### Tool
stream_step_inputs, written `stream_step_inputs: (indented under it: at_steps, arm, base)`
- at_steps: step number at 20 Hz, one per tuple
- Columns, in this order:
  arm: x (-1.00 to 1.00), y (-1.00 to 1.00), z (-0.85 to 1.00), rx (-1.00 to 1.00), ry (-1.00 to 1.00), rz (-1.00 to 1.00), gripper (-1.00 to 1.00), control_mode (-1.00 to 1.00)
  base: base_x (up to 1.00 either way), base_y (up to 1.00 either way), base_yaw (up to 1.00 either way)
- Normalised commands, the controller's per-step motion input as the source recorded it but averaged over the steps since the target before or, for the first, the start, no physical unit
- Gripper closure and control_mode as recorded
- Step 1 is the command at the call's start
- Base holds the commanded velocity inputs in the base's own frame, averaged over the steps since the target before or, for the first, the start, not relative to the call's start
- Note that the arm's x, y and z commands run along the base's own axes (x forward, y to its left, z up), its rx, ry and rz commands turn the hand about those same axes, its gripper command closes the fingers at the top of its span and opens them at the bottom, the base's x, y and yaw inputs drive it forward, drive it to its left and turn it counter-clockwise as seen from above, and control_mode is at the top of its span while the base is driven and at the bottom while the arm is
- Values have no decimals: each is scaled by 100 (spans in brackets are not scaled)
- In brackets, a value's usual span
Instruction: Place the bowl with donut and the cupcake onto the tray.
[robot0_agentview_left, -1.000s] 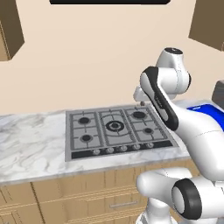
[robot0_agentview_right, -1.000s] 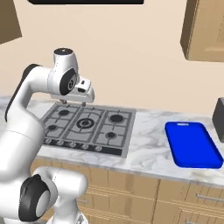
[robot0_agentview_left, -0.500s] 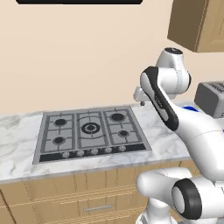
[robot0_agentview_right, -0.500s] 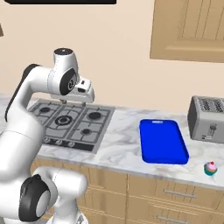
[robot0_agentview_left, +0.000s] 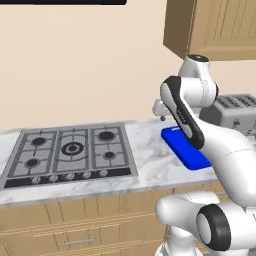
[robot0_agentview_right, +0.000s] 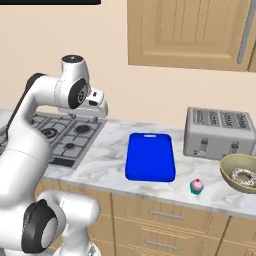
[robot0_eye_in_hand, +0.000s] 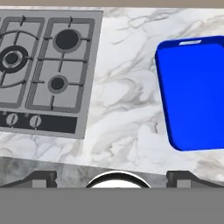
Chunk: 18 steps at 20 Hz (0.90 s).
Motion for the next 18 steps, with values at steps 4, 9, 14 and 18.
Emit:
stream_step_inputs:
  at_steps: [4, 9, 14, 18]
  arm:
    - [0, 0, 0, 0, 0, 0, -100, 100]
    - [0, 0, 0, 0, 0, 0, -100, 100]
    - [0, 0, 0, 0, 0, 0, -100, 100]
    - [0, 0, 0, 0, 0, 0, -100, 100]
  base:
    - [-9, -65, 3]
    - [-4, -64, 3]
    - [-3, -63, 3]
    - [-4, -61, 2]
